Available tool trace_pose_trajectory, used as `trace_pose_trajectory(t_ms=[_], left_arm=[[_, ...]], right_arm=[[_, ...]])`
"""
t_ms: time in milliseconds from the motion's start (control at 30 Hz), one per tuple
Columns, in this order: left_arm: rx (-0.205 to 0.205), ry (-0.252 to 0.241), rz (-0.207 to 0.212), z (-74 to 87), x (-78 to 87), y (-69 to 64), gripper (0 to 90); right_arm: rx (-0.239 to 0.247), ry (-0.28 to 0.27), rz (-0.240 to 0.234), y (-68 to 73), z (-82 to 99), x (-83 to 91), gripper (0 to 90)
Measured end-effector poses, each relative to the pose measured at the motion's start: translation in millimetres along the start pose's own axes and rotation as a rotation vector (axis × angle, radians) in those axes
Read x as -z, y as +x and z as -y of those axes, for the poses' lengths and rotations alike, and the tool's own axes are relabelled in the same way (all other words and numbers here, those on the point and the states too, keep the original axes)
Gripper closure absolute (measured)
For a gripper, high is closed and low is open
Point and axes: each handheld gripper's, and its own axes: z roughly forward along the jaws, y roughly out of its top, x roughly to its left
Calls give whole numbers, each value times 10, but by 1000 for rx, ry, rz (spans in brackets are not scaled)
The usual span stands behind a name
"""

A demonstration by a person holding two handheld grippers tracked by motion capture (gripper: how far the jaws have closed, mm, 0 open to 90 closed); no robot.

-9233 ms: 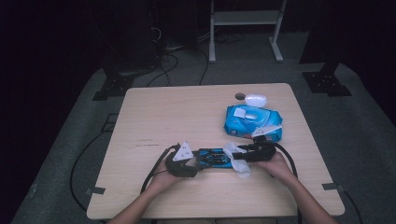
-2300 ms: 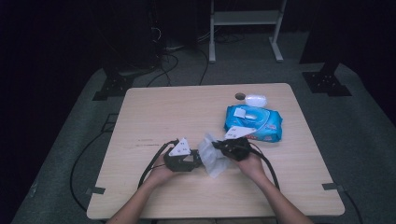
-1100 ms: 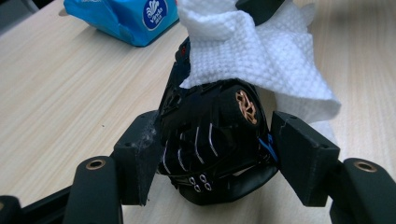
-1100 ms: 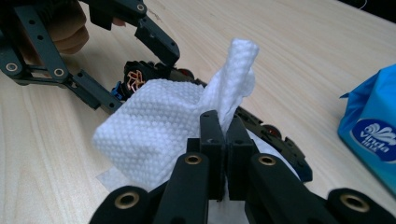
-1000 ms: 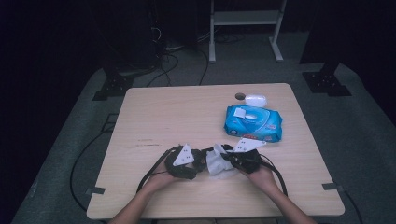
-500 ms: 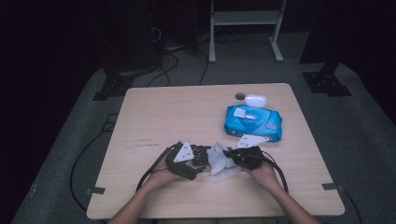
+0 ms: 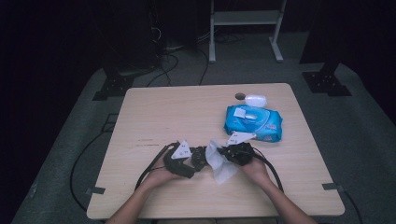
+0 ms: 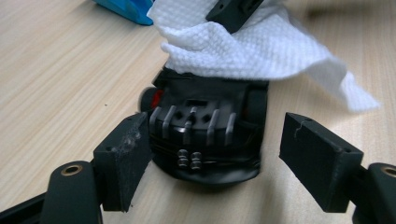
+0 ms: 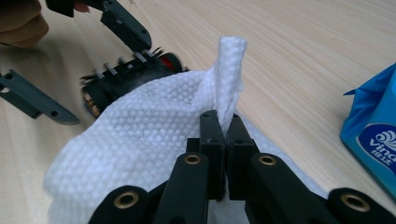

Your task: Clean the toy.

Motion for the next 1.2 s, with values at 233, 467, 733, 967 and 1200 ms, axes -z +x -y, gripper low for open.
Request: trace_pose_trajectory(t_ms=[233, 467, 733, 967, 1200], left_arm=[[46, -3, -6, -47, -121, 70, 95], [10, 26, 28, -42, -159, 31, 214], [8, 26, 26, -29, -149, 21, 216], [11, 16, 23, -31, -140, -2, 218], [34, 50, 62, 9, -192, 57, 174]], right_arm=[[-10, -21, -28, 8, -12, -23, 877], [-14, -44, -77, 54, -37, -67, 736], [16, -124, -10, 49, -77, 185, 518], [141, -86, -30, 249, -76, 78, 590], [120, -35, -74, 255, -34, -45, 645]])
